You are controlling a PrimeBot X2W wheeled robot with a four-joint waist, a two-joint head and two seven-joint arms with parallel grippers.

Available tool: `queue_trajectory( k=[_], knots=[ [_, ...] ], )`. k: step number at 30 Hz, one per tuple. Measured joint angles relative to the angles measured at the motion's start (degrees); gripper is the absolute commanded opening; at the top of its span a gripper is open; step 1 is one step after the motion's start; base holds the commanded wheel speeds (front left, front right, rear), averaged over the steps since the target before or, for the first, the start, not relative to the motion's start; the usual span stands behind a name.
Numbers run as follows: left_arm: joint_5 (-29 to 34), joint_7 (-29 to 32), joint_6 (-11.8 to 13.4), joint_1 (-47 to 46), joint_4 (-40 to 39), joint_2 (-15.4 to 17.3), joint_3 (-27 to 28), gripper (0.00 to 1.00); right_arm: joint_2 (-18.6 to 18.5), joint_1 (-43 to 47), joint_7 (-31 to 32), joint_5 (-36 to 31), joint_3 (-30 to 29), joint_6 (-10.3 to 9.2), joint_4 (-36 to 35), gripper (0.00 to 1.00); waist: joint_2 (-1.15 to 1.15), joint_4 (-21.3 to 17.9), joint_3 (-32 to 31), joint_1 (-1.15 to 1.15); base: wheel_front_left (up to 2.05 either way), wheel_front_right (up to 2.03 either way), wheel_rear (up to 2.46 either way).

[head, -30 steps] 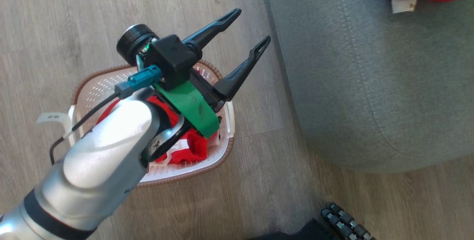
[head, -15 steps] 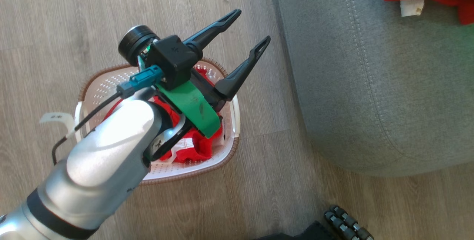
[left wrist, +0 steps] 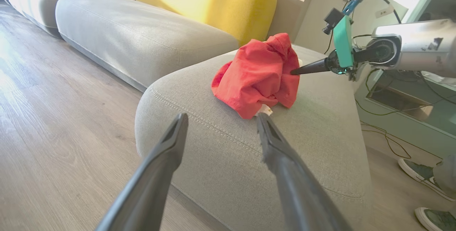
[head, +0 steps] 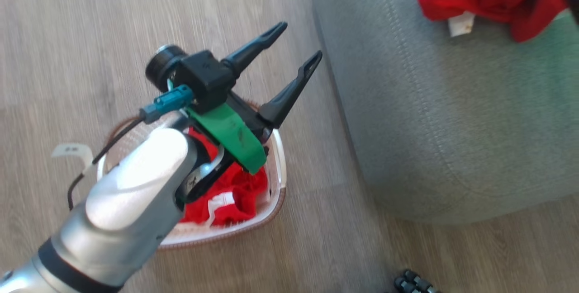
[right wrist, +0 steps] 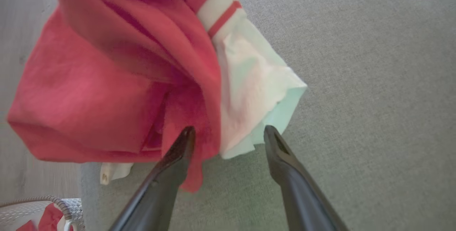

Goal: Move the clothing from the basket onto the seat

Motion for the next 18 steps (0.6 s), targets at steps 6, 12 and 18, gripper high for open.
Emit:
queue_trajectory(
  k=[6,12,18],
  knots=[
    [-1.53,-0.73,1.24,3.70,0.62,0.13,0.07,1.00,-0.81,3.78,3.60,1.04,2.00,-0.01,-1.74,1.00,0.00,-1.10,-5.15,0.00,0.00,0.00,0.00],
    [-2.80,-1.68,2.53,6.42,0.70,0.22,0.19,1.00,-3.77,6.55,3.31,2.65,2.54,-0.01,-7.81,1.00,0.00,-1.88,-10.08,0.00,0.00,0.00,0.00],
    [-3.81,-3.37,4.04,9.36,0.71,0.21,0.66,1.00,-7.62,10.77,0.96,2.97,2.13,-0.01,-14.06,1.00,0.00,-1.39,-14.35,0.00,0.00,0.00,0.00]
  ],
)
